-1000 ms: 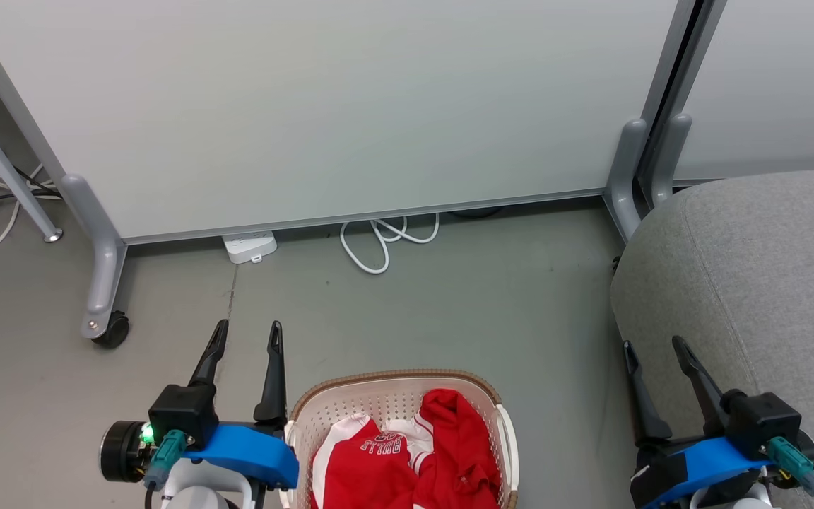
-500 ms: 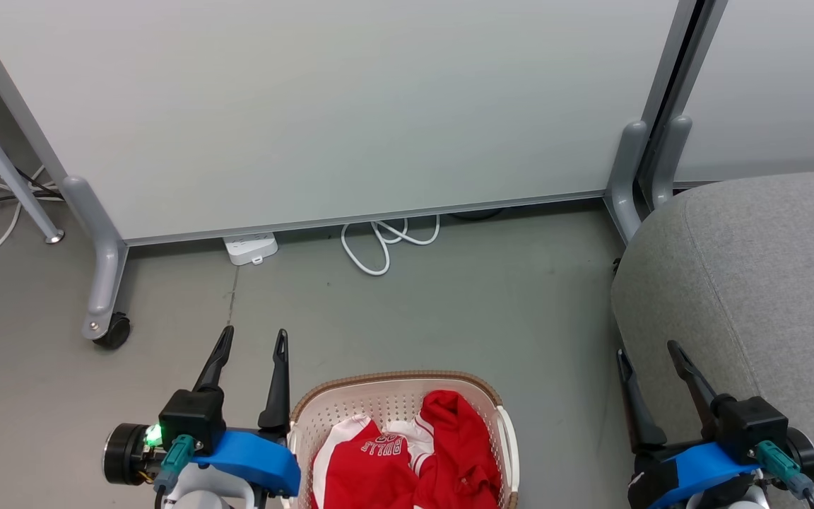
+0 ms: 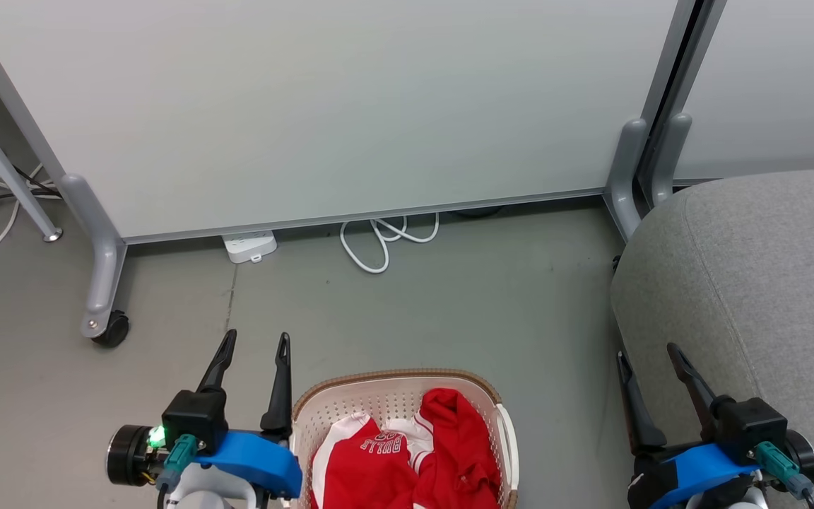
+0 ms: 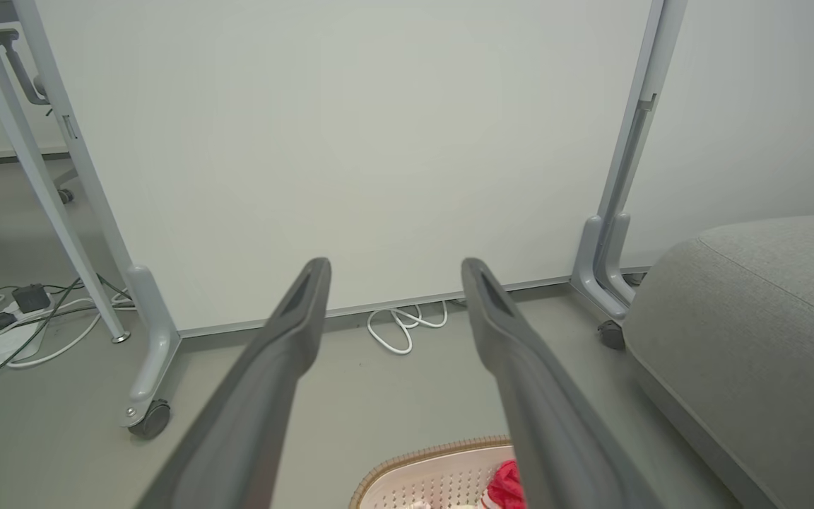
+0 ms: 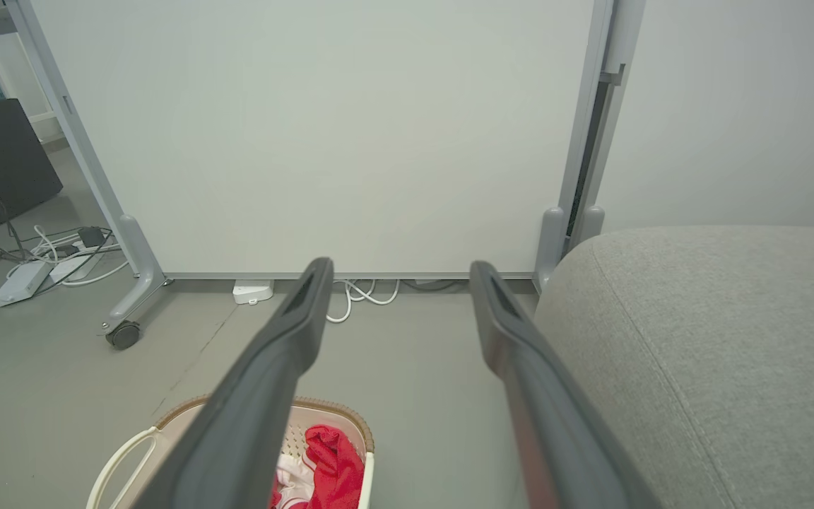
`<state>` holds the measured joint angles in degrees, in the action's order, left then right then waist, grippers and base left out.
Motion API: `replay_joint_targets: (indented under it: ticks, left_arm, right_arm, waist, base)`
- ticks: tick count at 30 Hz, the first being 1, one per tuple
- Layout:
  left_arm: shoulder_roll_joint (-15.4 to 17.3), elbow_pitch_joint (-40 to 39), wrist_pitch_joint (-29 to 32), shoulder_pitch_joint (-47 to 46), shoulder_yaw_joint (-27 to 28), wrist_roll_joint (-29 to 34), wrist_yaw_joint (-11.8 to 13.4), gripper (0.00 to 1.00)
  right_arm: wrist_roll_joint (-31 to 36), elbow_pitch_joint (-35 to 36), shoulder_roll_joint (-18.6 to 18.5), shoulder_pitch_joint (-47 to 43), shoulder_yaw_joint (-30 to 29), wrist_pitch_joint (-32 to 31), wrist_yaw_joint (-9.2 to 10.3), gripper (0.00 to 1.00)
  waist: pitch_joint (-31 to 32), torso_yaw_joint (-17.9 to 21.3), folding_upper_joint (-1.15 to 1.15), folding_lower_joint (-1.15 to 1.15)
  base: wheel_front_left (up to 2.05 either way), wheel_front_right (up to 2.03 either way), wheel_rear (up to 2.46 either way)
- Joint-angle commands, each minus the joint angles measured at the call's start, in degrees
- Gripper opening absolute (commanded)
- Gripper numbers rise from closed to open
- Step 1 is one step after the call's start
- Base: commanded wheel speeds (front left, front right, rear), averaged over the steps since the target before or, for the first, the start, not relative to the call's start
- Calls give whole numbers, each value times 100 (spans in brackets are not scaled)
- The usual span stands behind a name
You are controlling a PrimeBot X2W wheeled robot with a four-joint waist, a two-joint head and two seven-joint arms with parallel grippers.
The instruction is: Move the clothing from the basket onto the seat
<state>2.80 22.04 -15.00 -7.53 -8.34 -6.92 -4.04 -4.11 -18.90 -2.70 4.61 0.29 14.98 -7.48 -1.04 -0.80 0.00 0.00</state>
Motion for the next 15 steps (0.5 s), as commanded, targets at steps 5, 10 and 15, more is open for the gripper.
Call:
replay_joint_targets:
  ticks: [5,10,15]
  left_arm:
    - [13,251,-28,-371,-166,157,-147,100]
    - [65,743,-24,-873,-397,308,-271,100]
    - [213,1328,-23,-1506,-710,407,-333,100]
  right_arm:
    - [-1,37,-35,172,51,32,-3,100]
    - [-16,85,-35,392,156,31,-3,100]
    - [-78,165,-34,749,278,28,-3,100]
  waist:
    - [-191,73,0,0]
    - [-585,259,0,0]
    - [-1178,543,0,0]
  base:
    - [0,0,0]
    - [0,0,0]
    - [0,0,0]
